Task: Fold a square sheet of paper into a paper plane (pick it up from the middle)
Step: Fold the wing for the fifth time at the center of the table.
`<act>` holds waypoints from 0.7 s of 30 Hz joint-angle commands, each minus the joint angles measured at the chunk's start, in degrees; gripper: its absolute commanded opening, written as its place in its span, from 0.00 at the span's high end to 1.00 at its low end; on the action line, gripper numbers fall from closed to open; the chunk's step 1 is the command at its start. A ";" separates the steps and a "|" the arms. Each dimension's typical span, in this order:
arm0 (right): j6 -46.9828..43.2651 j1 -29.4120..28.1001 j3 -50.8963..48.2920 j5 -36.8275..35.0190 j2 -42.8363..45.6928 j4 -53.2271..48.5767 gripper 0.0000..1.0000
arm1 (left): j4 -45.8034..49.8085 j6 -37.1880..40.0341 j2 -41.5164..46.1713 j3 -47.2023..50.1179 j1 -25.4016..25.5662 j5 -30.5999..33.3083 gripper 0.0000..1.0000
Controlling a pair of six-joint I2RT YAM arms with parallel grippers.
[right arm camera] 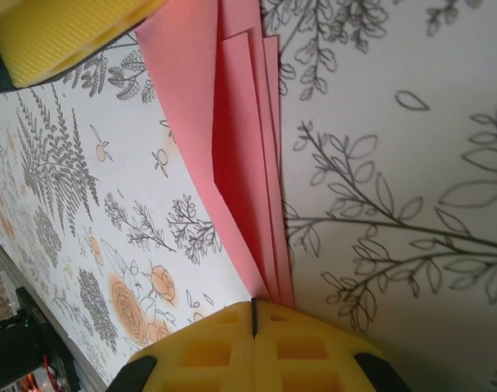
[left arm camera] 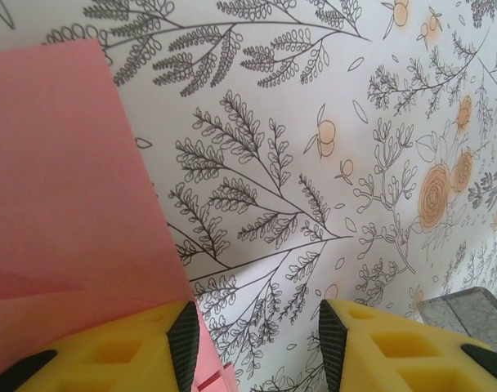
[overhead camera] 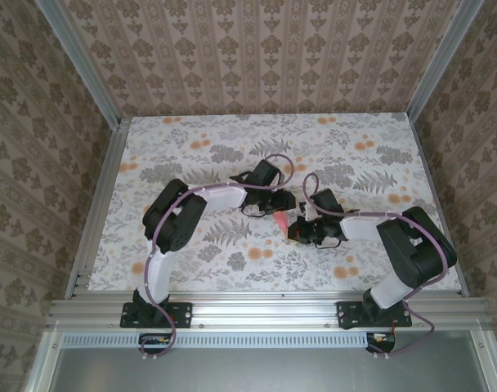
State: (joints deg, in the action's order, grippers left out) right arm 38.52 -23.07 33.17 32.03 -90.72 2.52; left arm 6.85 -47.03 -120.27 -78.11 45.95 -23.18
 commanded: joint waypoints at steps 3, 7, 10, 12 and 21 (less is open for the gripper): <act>-0.90 0.20 -2.12 -0.04 2.35 -8.35 1.00 | 4.05 1.46 -2.88 -0.20 0.01 1.03 0.53; 0.10 0.17 0.00 1.04 6.63 -6.62 1.00 | 4.05 1.28 -2.78 -0.56 0.19 0.77 0.53; 1.20 0.18 2.41 1.35 7.34 -4.33 0.99 | 4.06 1.16 -2.69 -0.83 0.31 0.60 0.54; 2.80 0.22 3.70 2.17 5.18 -1.19 0.97 | 4.04 1.12 -2.78 -1.08 0.49 0.59 0.53; 6.80 0.37 7.23 2.11 -6.90 7.77 0.95 | 4.21 0.92 -2.91 -1.62 0.71 0.50 0.53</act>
State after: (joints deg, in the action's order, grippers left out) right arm 43.70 -23.07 38.85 34.33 -94.87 8.03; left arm 7.79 -46.85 -120.73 -79.22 46.15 -23.31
